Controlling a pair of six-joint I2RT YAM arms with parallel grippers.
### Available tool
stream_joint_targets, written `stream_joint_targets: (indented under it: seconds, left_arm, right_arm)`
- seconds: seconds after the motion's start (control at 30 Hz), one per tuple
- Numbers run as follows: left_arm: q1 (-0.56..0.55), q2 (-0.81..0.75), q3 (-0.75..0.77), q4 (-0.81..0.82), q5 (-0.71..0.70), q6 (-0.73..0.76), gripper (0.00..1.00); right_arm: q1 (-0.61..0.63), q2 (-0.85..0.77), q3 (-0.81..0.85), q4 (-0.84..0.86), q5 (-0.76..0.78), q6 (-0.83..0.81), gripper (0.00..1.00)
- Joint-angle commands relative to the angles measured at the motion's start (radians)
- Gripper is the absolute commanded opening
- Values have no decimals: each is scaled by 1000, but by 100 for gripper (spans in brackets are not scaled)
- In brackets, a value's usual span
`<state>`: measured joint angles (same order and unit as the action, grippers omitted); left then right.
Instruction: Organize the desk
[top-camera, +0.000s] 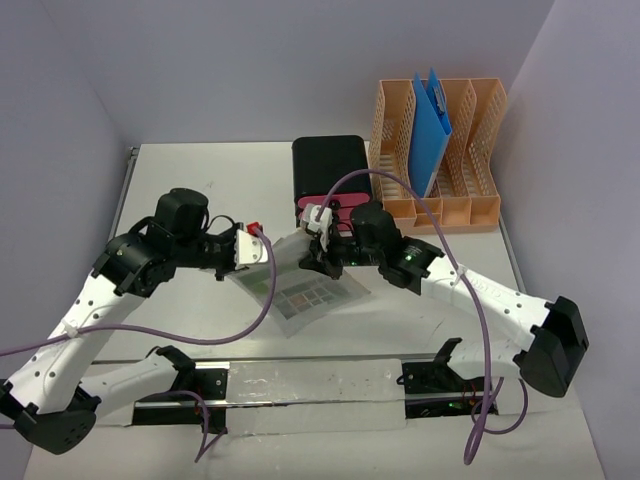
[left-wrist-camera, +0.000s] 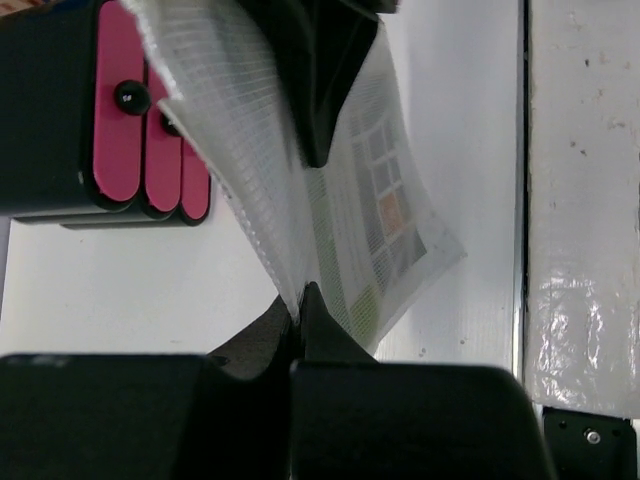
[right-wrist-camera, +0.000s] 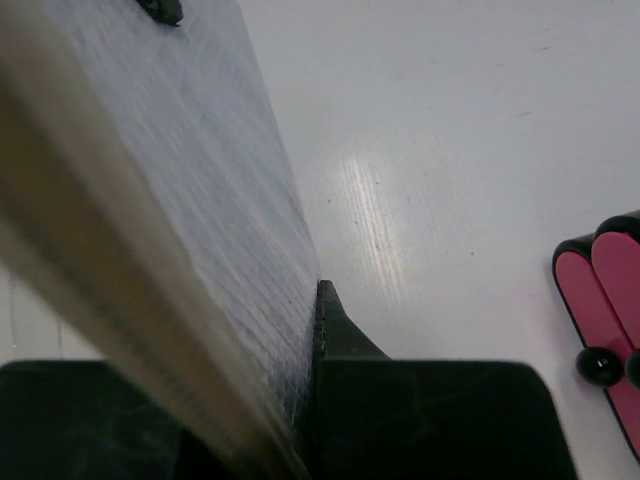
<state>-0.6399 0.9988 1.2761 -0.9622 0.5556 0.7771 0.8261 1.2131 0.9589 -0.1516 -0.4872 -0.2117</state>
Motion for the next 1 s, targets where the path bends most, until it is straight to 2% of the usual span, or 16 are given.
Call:
stream_joint_targets:
  seconds: [0.0, 0.03, 0.07, 0.1, 0.2, 0.27, 0.37, 0.47, 0.5, 0.6, 0.63, 0.67, 0.8, 0.9, 0.93, 0.97]
  left_arm:
    - [-6, -37, 57, 138, -46, -151, 4]
    - [-5, -38, 57, 162, -90, -215, 11]
    - [-6, -42, 56, 196, -173, -258, 30]
    - [-5, -45, 54, 216, -227, -268, 46]
    - [-6, -63, 45, 265, -407, -334, 86]
    - [-5, -70, 54, 269, -472, -374, 93]
    - [-4, -81, 111, 225, -559, -451, 99]
    - [-5, -112, 152, 195, -651, -463, 99]
    - [-6, -147, 151, 205, -738, -454, 99]
    - [-6, -174, 127, 217, -867, -426, 99]
    - [-4, -178, 94, 221, -905, -409, 99]
    - [-6, -186, 49, 233, -950, -398, 99]
    - [-3, -202, -114, 299, -985, -375, 99]
    - [5, -194, -260, 377, -983, -357, 99]
    - [35, -169, -317, 420, -974, -355, 99]
    - [38, -150, -338, 435, -954, -357, 99]
  right_arm:
    - [-6, -66, 20, 116, 26, 100, 0]
    - [-5, -81, 18, 115, 38, 112, 0]
    - [-5, -112, 15, 110, 78, 128, 0]
    - [-5, -137, 14, 106, 88, 137, 0]
    - [-7, -235, 11, 94, 134, 171, 0]
    - [-6, -279, 21, 75, 161, 185, 0]
    - [-6, -347, 73, 6, 231, 205, 0]
    - [-5, -394, 125, -41, 312, 206, 0]
    - [-5, -418, 155, -49, 400, 207, 0]
    - [-7, -454, 227, -29, 577, 210, 0]
    - [-7, -455, 272, -19, 719, 210, 0]
    - [-7, -449, 307, 10, 832, 197, 0]
    - [-7, -398, 351, 217, 1050, 21, 0]
    - [-16, -358, 342, 362, 1085, -102, 0]
    - [-31, -301, 344, 464, 1129, -211, 0]
    - [-55, -299, 352, 502, 1150, -214, 0]
